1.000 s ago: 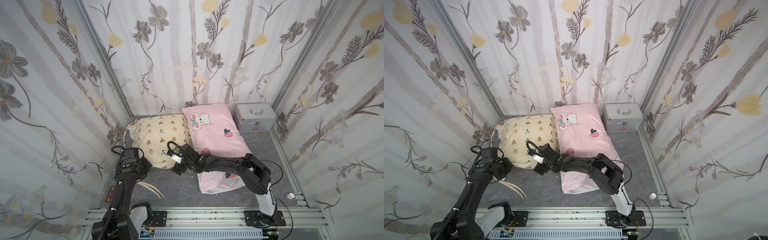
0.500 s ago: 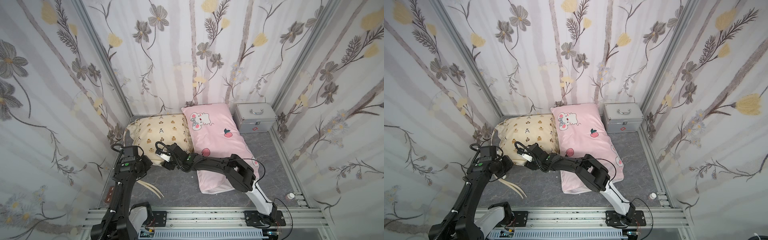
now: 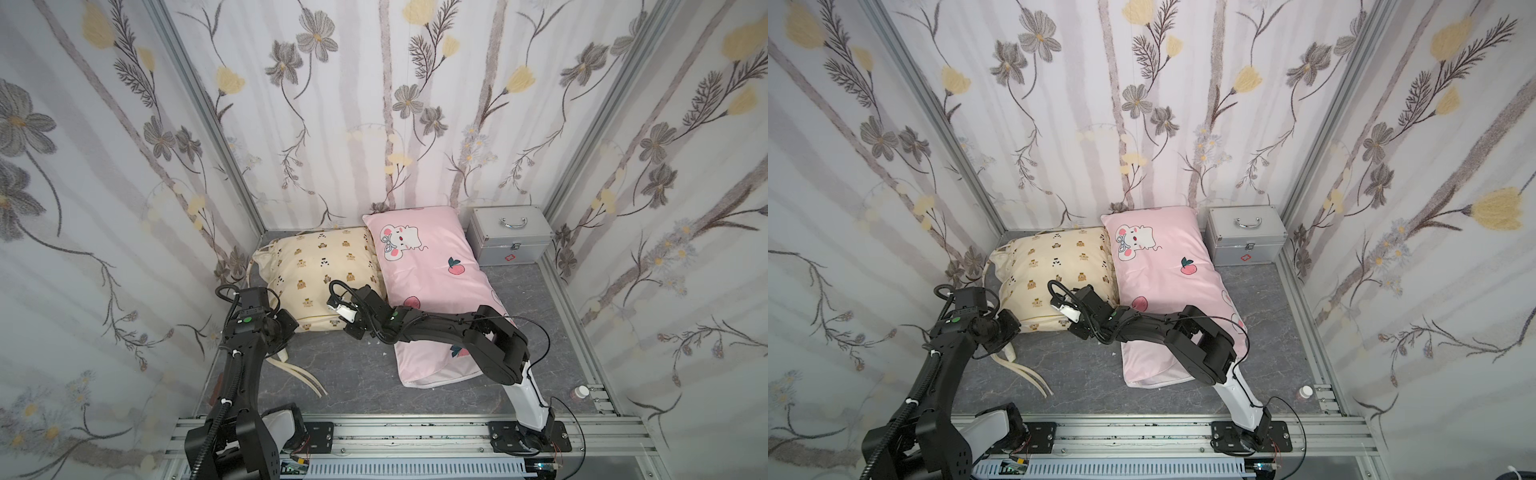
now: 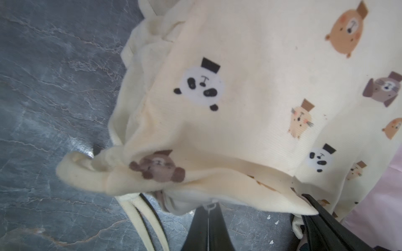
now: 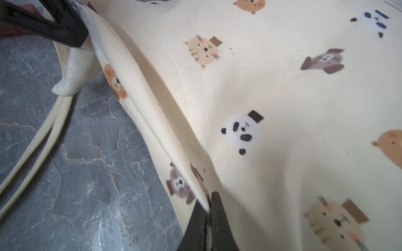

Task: Zip up pillowcases
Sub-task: Zip the zipper on the pillowcase.

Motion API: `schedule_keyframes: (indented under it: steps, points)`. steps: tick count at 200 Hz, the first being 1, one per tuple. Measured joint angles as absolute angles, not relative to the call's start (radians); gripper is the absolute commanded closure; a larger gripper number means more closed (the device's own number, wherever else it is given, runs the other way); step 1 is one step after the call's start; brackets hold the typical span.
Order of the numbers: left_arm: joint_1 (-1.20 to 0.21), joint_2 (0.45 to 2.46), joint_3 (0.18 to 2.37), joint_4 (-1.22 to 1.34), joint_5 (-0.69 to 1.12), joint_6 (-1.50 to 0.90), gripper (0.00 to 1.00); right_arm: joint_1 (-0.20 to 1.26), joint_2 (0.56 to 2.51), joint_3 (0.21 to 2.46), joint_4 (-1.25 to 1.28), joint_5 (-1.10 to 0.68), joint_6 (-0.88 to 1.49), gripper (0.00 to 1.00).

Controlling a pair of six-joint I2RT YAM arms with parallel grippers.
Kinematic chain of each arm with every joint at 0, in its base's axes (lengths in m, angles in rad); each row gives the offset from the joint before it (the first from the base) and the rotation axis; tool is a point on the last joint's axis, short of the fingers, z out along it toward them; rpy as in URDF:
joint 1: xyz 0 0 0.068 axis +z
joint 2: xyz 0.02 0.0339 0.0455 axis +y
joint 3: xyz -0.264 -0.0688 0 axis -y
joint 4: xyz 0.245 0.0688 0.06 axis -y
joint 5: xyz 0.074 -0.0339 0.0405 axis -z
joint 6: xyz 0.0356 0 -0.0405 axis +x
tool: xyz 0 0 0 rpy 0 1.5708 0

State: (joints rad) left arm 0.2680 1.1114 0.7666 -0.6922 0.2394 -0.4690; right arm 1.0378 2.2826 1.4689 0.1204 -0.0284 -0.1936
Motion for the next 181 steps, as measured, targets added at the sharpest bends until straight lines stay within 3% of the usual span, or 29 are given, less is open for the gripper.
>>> schedule_keyframes:
  steps: [96, 102, 113, 127, 141, 159, 181]
  points:
    - [0.384, 1.209, 0.747, -0.684, 0.171, -0.411, 1.00, 0.950, 2.156, 1.319, 0.120, -0.037, -0.134, 1.00]
    - [0.384, 1.209, 0.751, -0.684, 0.169, -0.411, 0.90, 0.949, 2.138, 1.317, 0.110, -0.052, -0.118, 0.86]
    - [0.377, 1.207, 0.765, -0.685, 0.168, -0.410, 0.64, 0.940, 2.098, 1.317, 0.093, -0.090, -0.090, 0.47]
    - [0.342, 1.191, 0.797, -0.693, 0.137, -0.403, 0.39, 0.913, 2.031, 1.322, 0.058, -0.110, -0.036, 0.23]
    - [0.282, 1.163, 0.840, -0.705, 0.115, -0.400, 0.26, 0.877, 1.951, 1.309, 0.018, -0.111, 0.022, 0.12]
    - [0.170, 1.132, 0.920, -0.735, 0.059, -0.400, 0.10, 0.812, 1.827, 1.250, -0.055, -0.105, 0.125, 0.06]
    - [-0.010, 1.129, 1.009, -0.752, -0.003, -0.411, 0.06, 0.669, 1.678, 1.112, -0.181, -0.082, 0.258, 0.02]
